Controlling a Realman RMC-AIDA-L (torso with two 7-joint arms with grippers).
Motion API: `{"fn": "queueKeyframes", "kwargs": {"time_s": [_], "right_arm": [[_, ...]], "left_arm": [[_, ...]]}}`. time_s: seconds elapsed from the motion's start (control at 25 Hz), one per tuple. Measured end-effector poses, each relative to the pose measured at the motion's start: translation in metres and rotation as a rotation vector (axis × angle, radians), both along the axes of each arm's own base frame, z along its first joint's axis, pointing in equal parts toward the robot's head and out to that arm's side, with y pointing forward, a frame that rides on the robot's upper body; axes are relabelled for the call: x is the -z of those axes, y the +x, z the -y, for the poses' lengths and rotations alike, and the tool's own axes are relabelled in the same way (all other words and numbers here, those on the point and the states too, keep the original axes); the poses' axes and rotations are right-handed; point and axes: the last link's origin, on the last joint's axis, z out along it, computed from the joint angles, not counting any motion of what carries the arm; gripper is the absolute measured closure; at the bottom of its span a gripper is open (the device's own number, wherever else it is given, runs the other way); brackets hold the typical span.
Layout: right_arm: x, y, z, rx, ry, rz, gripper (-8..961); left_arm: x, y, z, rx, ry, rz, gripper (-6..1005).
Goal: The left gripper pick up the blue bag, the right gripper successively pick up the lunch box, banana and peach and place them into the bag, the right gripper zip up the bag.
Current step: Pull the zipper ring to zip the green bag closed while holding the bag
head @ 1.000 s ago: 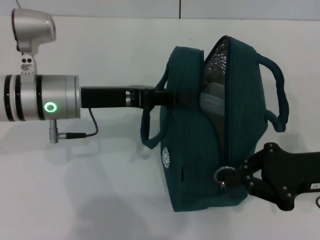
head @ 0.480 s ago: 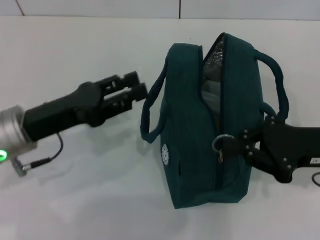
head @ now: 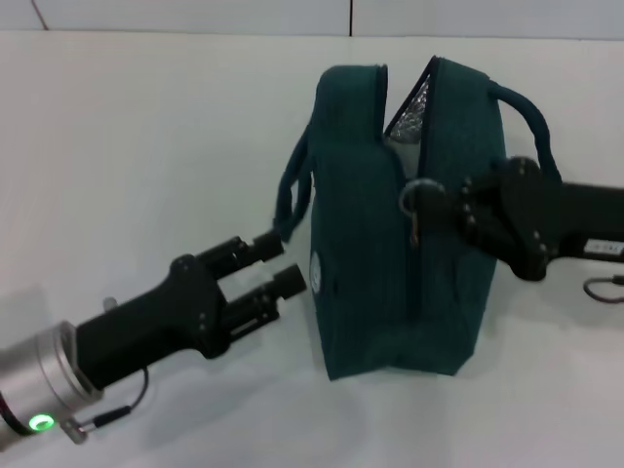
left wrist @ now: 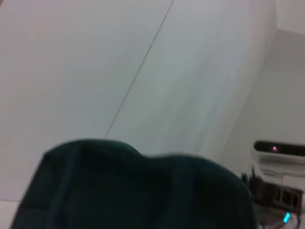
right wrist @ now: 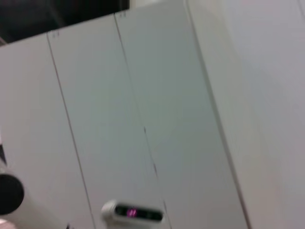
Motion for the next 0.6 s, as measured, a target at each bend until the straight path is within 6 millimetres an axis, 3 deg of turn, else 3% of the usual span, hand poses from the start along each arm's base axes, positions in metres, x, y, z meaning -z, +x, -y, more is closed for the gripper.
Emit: {"fn": "queueKeyframes", "kwargs": {"time_s": [0.36,0.6], "right_arm": [[0.005,-0.017,-0.016,-0.035,0.032,0.001,926],[0.009,-0.02,-0.016,-0.04,0.015,0.003,925]], "left_arm": [[0.016,0.007,0.005,0.007,-0.026,0.02,415],[0.02,0.008,-0.005,-0.044,0.004,0.017,416]]}}
